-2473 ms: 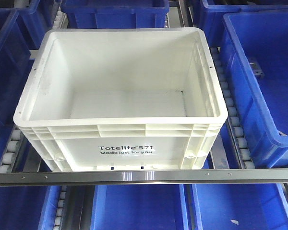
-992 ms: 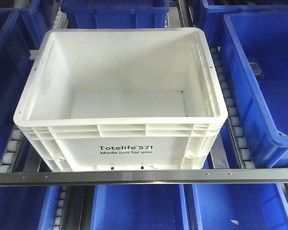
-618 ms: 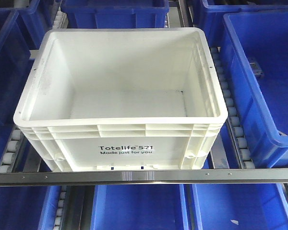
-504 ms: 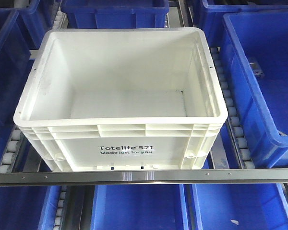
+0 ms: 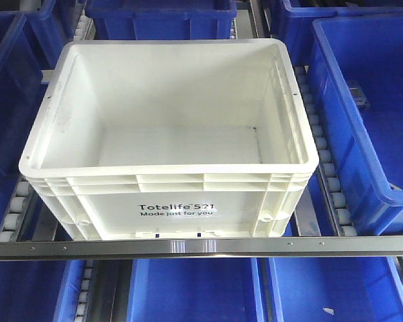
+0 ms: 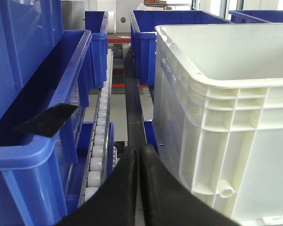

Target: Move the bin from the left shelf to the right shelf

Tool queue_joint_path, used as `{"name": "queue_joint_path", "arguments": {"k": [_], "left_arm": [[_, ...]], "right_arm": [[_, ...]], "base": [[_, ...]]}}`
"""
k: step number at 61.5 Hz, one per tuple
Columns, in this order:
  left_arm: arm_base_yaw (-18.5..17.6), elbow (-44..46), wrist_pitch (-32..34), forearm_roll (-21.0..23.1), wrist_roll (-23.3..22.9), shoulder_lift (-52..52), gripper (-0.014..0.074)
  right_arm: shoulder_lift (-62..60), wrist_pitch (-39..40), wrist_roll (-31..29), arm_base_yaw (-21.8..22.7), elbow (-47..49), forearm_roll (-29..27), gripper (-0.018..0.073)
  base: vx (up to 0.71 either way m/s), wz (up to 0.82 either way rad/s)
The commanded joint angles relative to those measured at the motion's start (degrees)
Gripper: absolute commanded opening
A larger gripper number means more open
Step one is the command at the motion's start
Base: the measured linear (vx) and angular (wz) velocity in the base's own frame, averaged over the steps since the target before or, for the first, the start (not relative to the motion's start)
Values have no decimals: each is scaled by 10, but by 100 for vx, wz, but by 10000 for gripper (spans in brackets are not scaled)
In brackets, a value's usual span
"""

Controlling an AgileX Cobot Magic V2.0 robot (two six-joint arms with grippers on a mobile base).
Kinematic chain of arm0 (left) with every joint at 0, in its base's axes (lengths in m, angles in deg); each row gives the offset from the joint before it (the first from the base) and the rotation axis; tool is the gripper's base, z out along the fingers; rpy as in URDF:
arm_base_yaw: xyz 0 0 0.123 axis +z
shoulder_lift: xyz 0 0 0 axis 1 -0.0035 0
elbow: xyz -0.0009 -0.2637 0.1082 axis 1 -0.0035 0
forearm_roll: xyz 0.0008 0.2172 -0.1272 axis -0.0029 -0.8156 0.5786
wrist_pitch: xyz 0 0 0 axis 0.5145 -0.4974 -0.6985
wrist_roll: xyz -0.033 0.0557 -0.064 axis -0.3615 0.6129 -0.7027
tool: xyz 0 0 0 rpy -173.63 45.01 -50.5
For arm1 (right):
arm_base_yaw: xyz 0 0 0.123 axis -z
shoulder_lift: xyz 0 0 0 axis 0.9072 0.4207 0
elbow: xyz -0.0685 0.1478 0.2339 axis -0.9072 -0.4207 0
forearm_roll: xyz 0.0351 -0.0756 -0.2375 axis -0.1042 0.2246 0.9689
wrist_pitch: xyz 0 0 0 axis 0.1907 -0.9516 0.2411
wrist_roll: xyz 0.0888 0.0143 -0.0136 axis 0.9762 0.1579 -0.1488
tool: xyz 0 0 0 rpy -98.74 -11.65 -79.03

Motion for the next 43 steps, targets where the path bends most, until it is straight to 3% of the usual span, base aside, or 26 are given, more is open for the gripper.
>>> {"name": "queue_joint_path", "arguments": {"k": [1, 21, 43], "left_arm": [[2, 13, 46, 0, -5, 6, -7], [2, 13, 46, 0, -5, 6, -7], [2, 13, 46, 0, -5, 6, -7]], "right_arm": [[-8, 42, -10, -3, -7, 2, -8], [-8, 16, -11, -4, -7, 2, -8], [-8, 0, -20, -37, -7, 2, -8]], "base": [[0, 0], [0, 0], [0, 0]]}}
